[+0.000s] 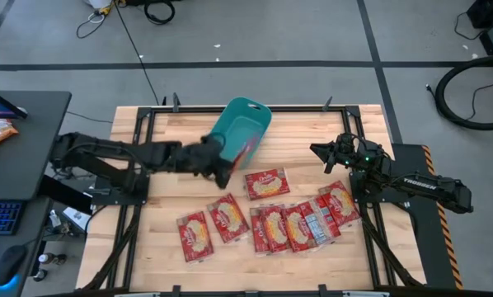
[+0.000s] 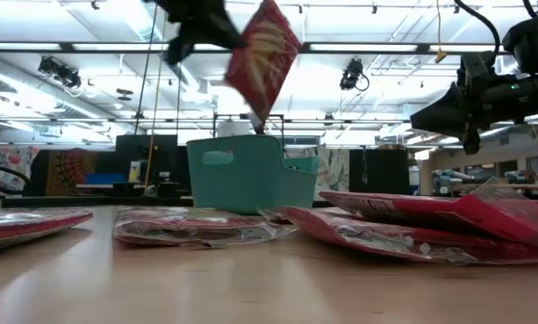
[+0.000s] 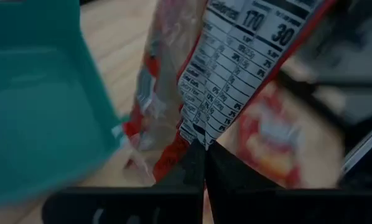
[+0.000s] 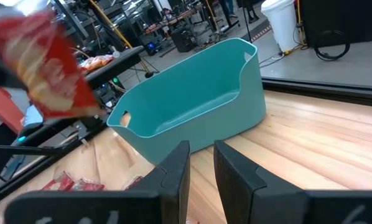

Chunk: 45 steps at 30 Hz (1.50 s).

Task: Sort popcorn bags into baskets
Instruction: Put the popcorn bag into the green bin

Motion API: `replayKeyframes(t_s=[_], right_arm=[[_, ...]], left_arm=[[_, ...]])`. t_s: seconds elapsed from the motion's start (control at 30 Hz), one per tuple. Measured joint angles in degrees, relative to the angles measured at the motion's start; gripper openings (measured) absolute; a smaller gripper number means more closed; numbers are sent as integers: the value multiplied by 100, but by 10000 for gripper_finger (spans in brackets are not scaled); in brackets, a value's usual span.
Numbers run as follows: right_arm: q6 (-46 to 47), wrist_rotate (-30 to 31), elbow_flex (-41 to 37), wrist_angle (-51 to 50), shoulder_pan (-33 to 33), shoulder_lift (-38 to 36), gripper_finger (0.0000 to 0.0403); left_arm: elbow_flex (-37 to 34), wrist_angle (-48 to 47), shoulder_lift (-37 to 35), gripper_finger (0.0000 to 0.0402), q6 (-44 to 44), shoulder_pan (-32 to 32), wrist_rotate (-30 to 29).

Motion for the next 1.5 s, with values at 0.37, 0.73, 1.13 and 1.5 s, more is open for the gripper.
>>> replayKeyframes(t_s=[0.37, 0.73, 1.13, 1.5], right_arm=[[1, 0, 0, -5, 0, 0, 77], [1, 0, 0, -5, -2, 0, 77], [1, 0, 0, -7, -2, 0, 77], [1, 0, 0, -5, -2, 0, 77]], left_arm=[[3, -706, 268, 8, 109, 1886, 939], [4, -808, 729, 27, 220, 2680, 1270], [4, 227, 688, 118, 1676, 2446, 1795], [2, 654, 879, 115, 5250, 657, 1753]])
